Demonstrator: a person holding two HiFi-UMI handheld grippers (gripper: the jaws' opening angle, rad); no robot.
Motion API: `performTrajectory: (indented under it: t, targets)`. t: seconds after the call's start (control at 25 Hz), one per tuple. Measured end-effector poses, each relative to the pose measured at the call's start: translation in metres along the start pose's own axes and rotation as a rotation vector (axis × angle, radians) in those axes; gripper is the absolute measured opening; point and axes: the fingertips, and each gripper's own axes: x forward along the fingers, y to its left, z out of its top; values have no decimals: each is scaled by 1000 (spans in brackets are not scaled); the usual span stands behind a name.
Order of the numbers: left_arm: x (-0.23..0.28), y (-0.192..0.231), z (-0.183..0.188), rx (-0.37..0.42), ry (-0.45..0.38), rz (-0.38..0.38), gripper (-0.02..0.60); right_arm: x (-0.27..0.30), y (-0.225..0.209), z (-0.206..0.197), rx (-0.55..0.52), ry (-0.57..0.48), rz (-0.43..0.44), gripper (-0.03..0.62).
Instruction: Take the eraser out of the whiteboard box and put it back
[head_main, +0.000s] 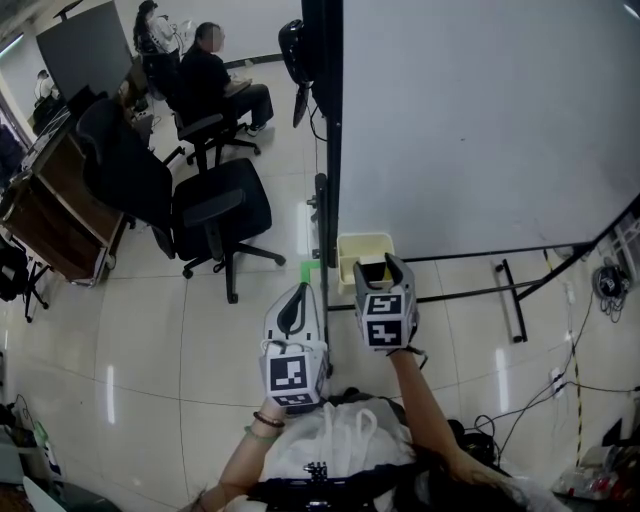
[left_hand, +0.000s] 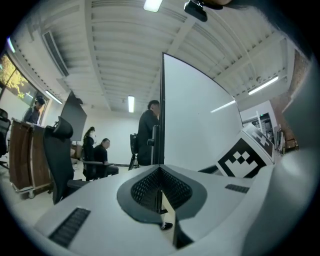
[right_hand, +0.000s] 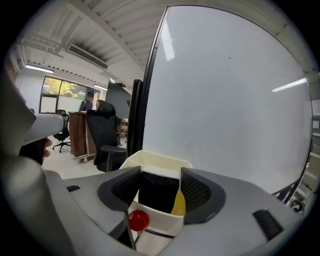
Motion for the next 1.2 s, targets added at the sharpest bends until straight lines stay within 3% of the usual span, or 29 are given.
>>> performTrajectory:
  t: [0.08,0.2,0.32,0.36,0.4,0.52,0.84,1.04,1.2]
  targets:
    - [0,-2,-3,18,1,-13,2,-6,-1,5,9,-22,7,281]
    - [2,-3,-5,31,4,-24,2,-29,-8,33,37,-137,-4,278]
    - [3,-2,-7,29,6,-21,2,-63,-9,63,60,-259,-8,246]
    - [3,-3,-8,27,7,-20,2,-73,-7,67,71,-276,-3,199]
    - [3,-5,-7,18,9,-23,2,-80,-5,66,85,-282,0,160]
    - [3,-12,-2,-30,11,-23,2,-92,-5,53,121,-282,-7,156]
    - [3,-25,-9,31,13,-80,2,-92,11,29,87,-203,0,143]
    - [3,-27,0,-18,2,-60,2,-86,7,23,118,-196,6,142]
    - [2,-25,-5,29,4,-73,2,-85,5,21,124,-189,11,137]
